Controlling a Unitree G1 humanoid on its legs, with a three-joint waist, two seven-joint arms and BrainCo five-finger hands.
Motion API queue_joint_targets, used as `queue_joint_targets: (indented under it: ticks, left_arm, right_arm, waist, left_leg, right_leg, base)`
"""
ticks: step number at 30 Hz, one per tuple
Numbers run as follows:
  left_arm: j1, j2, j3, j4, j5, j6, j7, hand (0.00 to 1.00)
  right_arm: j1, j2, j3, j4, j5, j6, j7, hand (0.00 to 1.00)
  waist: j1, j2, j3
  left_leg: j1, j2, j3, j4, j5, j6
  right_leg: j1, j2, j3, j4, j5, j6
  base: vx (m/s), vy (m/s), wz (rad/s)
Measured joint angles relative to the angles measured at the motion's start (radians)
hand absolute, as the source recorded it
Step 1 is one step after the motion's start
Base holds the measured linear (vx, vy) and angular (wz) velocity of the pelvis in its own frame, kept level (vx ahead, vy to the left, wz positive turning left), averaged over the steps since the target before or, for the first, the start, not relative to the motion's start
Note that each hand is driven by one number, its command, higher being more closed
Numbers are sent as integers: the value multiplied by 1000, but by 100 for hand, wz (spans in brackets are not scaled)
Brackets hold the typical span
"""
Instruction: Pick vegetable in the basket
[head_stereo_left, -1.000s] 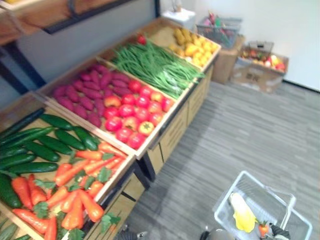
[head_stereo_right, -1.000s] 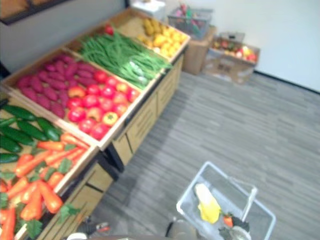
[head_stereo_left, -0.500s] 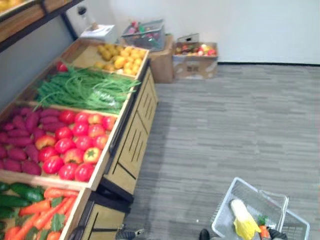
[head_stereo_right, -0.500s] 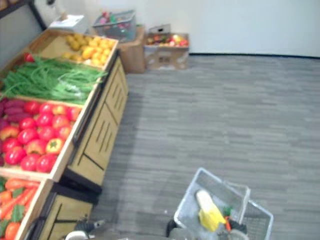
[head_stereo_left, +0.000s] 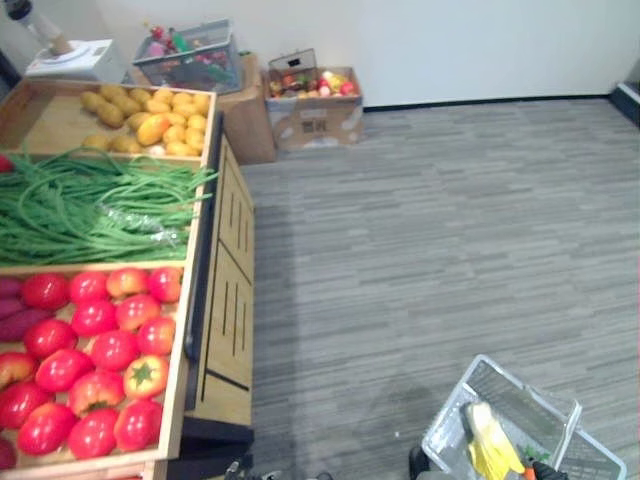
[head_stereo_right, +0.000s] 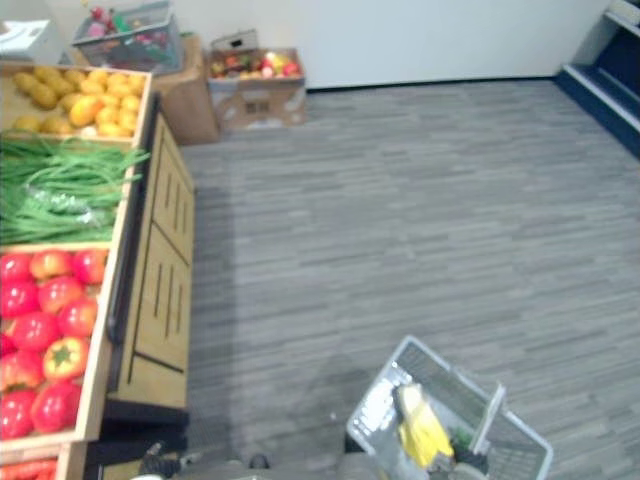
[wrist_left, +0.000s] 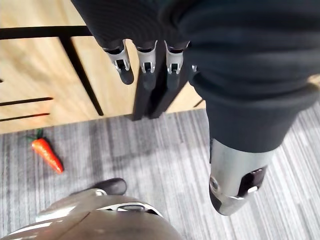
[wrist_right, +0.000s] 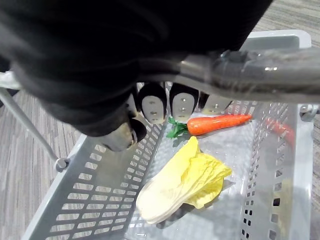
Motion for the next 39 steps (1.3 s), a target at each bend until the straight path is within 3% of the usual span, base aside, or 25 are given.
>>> queue_joint_targets:
  ticks: [3,5,7,10,13,14,15,16,17,20,21,23,25,27,28,29,30,32,33,35,39]
  left_arm:
    - [-3,2,-30,-1,20,-1,1,0]
    - [-7,3,-32,-2,25,-1,1,0]
    - [-12,7,-39,-2,26,-2,2,0]
    - [-14,29,-39,-1,26,-1,3,0]
    - [4,35,-30,-1,26,-1,4,0]
    - [4,26,-10,7,26,1,5,0]
    - [-1,10,-1,10,26,1,6,0]
    - [-2,-19,7,8,30,0,9,0]
    - [-3,-27,12,8,26,1,15,0]
    - [-5,-36,13,4,23,1,35,0]
    - [-5,-31,10,-7,15,0,41,0]
    - [-3,-33,9,-10,12,-1,44,0]
    - [-3,-32,11,-17,-15,-1,44,0]
    - [0,-26,10,-25,-16,-2,46,0]
    - [3,-26,8,-26,-16,-2,46,0]
    - [19,-40,5,-24,-16,-2,46,0]
    - [30,-40,7,-22,-16,0,44,0]
    - [32,-27,10,-24,-16,-1,44,0]
    - [34,-14,13,-24,-14,0,43,0]
    - [37,-15,30,-23,-12,0,42,0]
    - [43,-20,31,-18,31,0,36,0]
  right_arm:
    - [-2,0,0,-11,0,-11,1,100]
    - [-1,0,10,-19,1,-22,1,100]
    - [-11,0,21,-29,1,-24,1,100]
    - [-32,1,23,-25,1,-22,2,100]
    - [-32,9,27,-18,-2,-23,2,100]
    - [-33,6,29,-13,-2,-18,1,100]
    - [-35,4,30,-11,-2,-17,1,100]
    - [-36,-2,36,-13,-1,-19,0,100]
    - [-36,-8,36,-12,0,-19,-4,100]
    - [-30,-27,37,10,1,-16,-5,100]
    - [-14,-34,40,19,2,-16,-10,100]
    - [-10,-34,47,23,2,-14,-12,100]
    - [-12,-35,51,26,3,-12,-12,100]
    - [-16,-34,49,30,3,-7,-12,100]
    - [-15,-36,47,31,3,-6,-12,100]
    - [-13,-44,40,30,2,-4,-11,100]
    - [-15,-20,26,23,2,1,-9,100]
    - [-15,6,23,18,1,-2,-8,100]
    - [-15,27,20,9,0,-5,-3,100]
    - [-12,41,21,-5,-4,-8,-3,100]
    - [16,61,30,-53,-12,-11,-1,100]
  waist:
    - [11,11,11]
    - [5,15,12]
    - [-6,18,17]
    - [12,5,23]
    - [15,-21,9]
    - [16,-16,10]
    - [17,1,8]
    - [10,34,7]
    - [6,50,6]
    - [-4,52,7]
    - [-3,36,10]
    - [3,38,11]
    - [15,32,14]
    - [30,8,24]
    - [36,8,24]
    - [40,29,18]
    - [45,31,10]
    - [43,-1,9]
    - [43,-25,1]
    - [47,-37,0]
    - [49,-31,-12]
  left_leg:
    - [53,0,18,9,0,0]
    - [78,4,11,10,-1,0]
    - [84,15,1,8,-8,12]
    - [93,51,0,4,-30,-6]
    - [100,74,-25,5,-47,-48]
    - [114,97,-32,6,-67,-80]
    - [114,118,-37,10,-68,-82]
    - [101,150,-56,25,-51,-109]
    - [85,165,-74,52,-33,-124]
    - [34,174,-109,168,36,-132]
    - [-30,182,-101,315,98,-118]
    - [-58,201,-70,368,57,-112]
    - [-109,173,-87,390,-17,-106]
    - [-173,57,-140,350,-58,-102]
    - [-175,30,-140,299,-51,-94]
    - [-167,10,-136,177,55,-73]
    - [-152,0,-100,157,33,-11]
    - [-151,-17,-91,124,39,-2]
    - [-147,-36,-74,77,58,27]
    - [-119,-48,-50,41,67,41]
    - [-24,-50,-11,-86,113,41]
  right_leg:
    - [-50,4,-6,183,-27,-13]
    - [-80,-9,-41,278,-27,-12]
    - [-114,-30,-98,328,-74,-20]
    - [-149,-65,-154,307,-83,-20]
    - [-142,-77,-180,192,-29,21]
    - [-109,-71,-210,178,-71,44]
    - [-98,-52,-227,170,-79,34]
    - [-79,-29,-256,155,-83,27]
    - [-60,-20,-280,142,-91,13]
    - [12,-21,-332,105,-99,0]
    - [88,-36,-373,57,-106,-13]
    - [128,-38,-382,30,-110,-19]
    - [150,-51,-379,23,-111,-21]
    - [177,-107,-375,29,-112,-21]
    - [181,-119,-373,36,-112,-20]
    - [185,-112,-368,48,-116,-14]
    - [184,-113,-346,54,-143,17]
    - [173,-127,-330,47,-144,14]
    - [162,-132,-315,34,-143,14]
    - [168,-135,-313,22,-138,16]
    - [167,-129,-259,35,-133,23]
  base:
    - [111,46,-43]
    - [120,25,-9]
    - [114,0,12]
    - [114,-55,7]
    - [176,-217,23]
    - [188,-243,17]
    - [230,-315,29]
    - [222,-310,37]
    - [248,-354,49]
    - [198,-251,55]
    - [170,-198,52]
    - [152,-111,42]
    - [129,-4,20]
    - [73,155,11]
    - [55,209,-5]
    - [58,224,-23]
    - [83,266,-20]
    - [56,189,-5]
    - [11,126,1]
    - [3,112,-26]
    - [-31,18,-40]
